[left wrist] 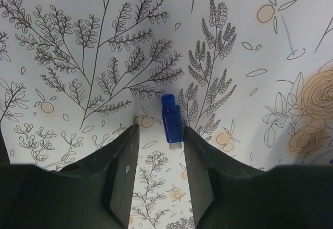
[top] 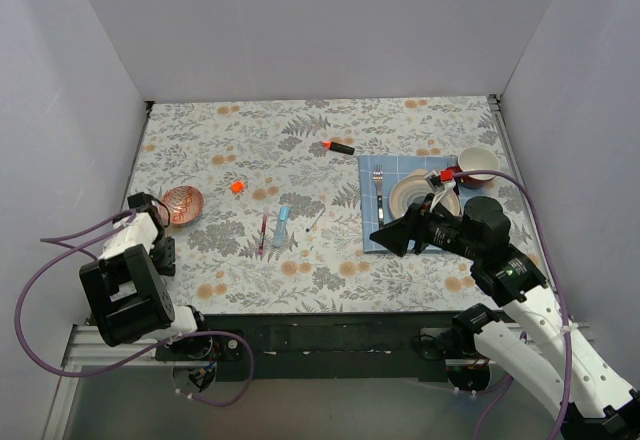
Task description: Insert the pens into the pen caps
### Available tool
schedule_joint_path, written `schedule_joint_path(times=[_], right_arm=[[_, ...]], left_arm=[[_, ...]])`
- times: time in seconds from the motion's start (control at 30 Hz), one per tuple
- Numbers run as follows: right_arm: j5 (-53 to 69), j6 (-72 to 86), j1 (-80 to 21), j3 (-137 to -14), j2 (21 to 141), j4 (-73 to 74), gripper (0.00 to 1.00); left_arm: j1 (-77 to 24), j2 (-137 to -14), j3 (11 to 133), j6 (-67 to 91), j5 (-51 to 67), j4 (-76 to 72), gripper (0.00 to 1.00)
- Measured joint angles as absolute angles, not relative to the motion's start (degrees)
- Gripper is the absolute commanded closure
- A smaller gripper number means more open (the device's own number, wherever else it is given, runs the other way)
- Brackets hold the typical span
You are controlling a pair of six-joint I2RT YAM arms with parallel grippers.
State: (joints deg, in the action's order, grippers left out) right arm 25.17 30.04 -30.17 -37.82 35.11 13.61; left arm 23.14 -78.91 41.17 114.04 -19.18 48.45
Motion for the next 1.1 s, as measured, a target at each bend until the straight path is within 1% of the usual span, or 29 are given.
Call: schedule_joint_path(times=[0.23, 0.37, 0.47, 0.5, 0.67, 1.1], right_arm=[[24.97, 30.06, -30.17, -37.82, 34.52, 13.56, 0.29], [24.58, 30.06, -30.17, -37.82, 34.24, 13.54, 0.29], [24.56, 30.06, -30.17, -37.8, 33.91, 13.37, 0.29], [24.56, 30.06, -30.17, -37.8, 33.82, 13.28, 0.29], [24.53, 30.04, -30.17, -37.69, 33.67, 13.15, 0.29], [24.56, 30.04, -30.17, -37.58, 32.93, 13.13, 0.29]], left_arm=[[23.14, -78.94, 40.95, 113.99, -19.55, 48.51, 0.7], [23.14, -78.83, 40.66, 113.93, -19.7, 48.56, 0.73], [23.14, -78.37, 40.23, 113.78, -19.77, 48.4, 0.79], [23.14, -78.13, 40.03, 113.75, -19.86, 48.38, 0.84], [23.14, -76.82, 38.89, 113.73, -20.18, 47.86, 1.0], [23.14, -75.26, 38.0, 113.89, -20.69, 47.24, 1.0]])
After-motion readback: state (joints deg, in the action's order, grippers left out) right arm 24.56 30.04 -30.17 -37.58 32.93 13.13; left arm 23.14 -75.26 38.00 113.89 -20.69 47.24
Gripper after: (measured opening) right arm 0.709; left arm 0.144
